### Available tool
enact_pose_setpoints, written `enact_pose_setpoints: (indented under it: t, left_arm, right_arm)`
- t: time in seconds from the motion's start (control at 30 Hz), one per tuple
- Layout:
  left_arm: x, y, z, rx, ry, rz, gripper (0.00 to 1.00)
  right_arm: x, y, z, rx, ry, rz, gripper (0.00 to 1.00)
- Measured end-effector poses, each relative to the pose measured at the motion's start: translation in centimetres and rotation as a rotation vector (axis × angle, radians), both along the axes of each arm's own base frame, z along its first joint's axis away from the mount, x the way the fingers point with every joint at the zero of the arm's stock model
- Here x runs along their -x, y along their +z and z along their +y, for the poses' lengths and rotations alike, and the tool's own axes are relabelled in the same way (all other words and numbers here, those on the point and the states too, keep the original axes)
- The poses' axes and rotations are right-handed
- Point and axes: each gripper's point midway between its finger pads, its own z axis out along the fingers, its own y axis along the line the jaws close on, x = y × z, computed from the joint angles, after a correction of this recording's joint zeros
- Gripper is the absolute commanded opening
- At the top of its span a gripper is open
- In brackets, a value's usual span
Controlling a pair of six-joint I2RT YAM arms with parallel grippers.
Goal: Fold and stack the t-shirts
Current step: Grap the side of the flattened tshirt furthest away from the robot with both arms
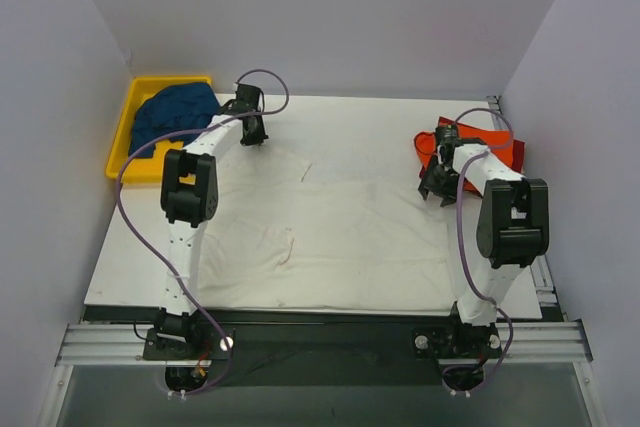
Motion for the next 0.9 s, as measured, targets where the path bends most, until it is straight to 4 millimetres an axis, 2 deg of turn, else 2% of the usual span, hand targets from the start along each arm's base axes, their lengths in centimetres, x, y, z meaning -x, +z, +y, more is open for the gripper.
enact_pose_setpoints:
  t: [0.3, 0.47, 0.63, 0.9]
  left_arm:
    - [3.0, -0.1, 3.8, -0.022, 0.044, 0.056, 0.00]
    - [4.1, -0.1, 4.9, -0.031, 0.050, 0.070, 0.00]
    - [5.0, -0.1, 5.4, -0.035, 0.053, 0.082, 0.00]
    - [5.1, -0.1, 5.5, -0.026, 0.048, 0.081, 0.00]
  right_arm:
    - [-1.8, 1.5, -0.8, 0.010, -0.008, -0.049, 0.47]
    - [-2.7, 1.7, -0.7, 0.011, -0.001, -0.060, 0.47]
    - [-2.4, 0.5, -0.6, 0.004, 0.006, -0.029, 0.47]
    - [-0.7, -0.9, 0.5, -0.031, 0.025, 0.025, 0.47]
